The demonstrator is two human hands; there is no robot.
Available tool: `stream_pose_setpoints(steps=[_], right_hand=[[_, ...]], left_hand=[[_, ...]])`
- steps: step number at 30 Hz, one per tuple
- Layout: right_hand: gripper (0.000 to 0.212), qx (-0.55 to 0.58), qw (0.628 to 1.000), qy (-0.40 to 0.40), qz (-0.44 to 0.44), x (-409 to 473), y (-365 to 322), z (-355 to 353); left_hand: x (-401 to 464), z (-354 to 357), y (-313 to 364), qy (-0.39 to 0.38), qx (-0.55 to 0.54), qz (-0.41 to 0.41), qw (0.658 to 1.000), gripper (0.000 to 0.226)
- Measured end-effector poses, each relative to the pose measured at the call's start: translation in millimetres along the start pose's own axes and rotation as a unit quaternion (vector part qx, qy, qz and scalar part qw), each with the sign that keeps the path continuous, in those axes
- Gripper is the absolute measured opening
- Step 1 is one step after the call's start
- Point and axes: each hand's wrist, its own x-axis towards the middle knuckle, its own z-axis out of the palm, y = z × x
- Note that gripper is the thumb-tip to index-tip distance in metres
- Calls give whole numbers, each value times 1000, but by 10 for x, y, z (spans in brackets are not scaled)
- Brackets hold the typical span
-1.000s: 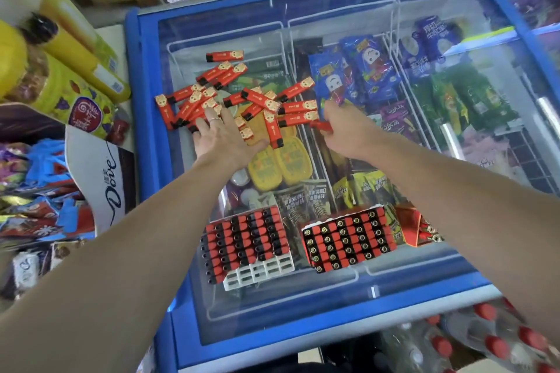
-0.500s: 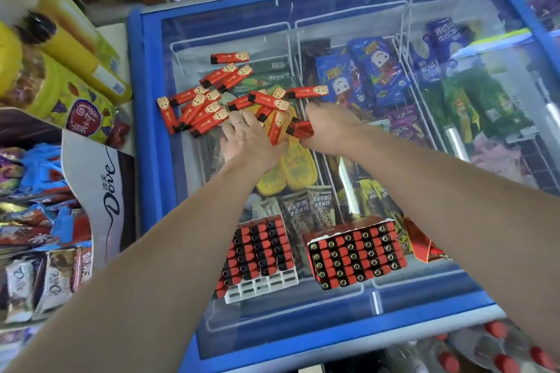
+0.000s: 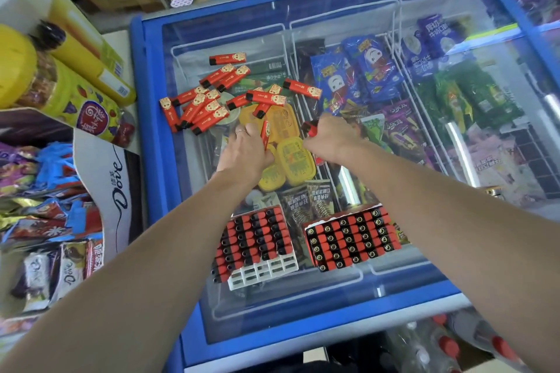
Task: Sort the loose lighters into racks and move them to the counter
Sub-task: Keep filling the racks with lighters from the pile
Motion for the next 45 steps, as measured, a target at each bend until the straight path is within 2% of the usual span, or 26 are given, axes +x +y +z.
stream_pose_setpoints(steps=[3,6,9,12,14,17,20,22,25,27,31,34,37,40,43,45], right_hand=[[14,186,979,-27,84,-127,-19,-74],[3,372,920,-31,116,-333,-64,-116],[2,488,863,-54,119,-489,-120,-96],[26,570,809,-110,91,-601,-194,-12],[33,598,787,-133,79,-678,-268,46],[36,603,781,-147,65,-769,-383,81],[24,593,790,-144,56,-845,-474,83],[22,583,800,-132,55,-874,-515,102],[28,558,820,-114,56,-908,-542,170],[25,525,844,-103,45,-975,-548,230],[12,501,861,-86,29,-1128,-505,352],[11,547,831,-91,40,-1267,-477,409],[8,594,798,-92,38,-1424,-470,469],[13,611,787,-76,34,-1573,-465,543],[12,618,781,-85,33,-1735,-427,613],[10,626,774,-92,32,-1839,-381,650]], left_hand=[[-86,7,-58,-6,34,22,999,41],[-158,24,-174,-6,45,50,998,36],[-267,14,-327,-7,60,81,995,33],[-381,-15,-399,-13,61,94,994,36],[-417,-67,-419,-12,41,81,996,25],[-410,-209,-475,19,-49,35,998,19],[-391,-377,-606,64,-139,5,988,28],[-444,-456,-723,43,-162,13,986,29],[-576,-401,-937,-33,-113,33,992,15],[-690,-312,-1042,-68,-84,37,993,7],[-863,-159,-1151,-102,11,72,992,29],[-892,-88,-1187,-111,114,98,982,47],[-916,-111,-1122,-111,154,115,975,48],[-939,-156,-1037,-103,213,135,962,45],[-952,-144,-1019,-90,234,135,959,44],[-942,-127,-1076,-70,181,107,975,46]])
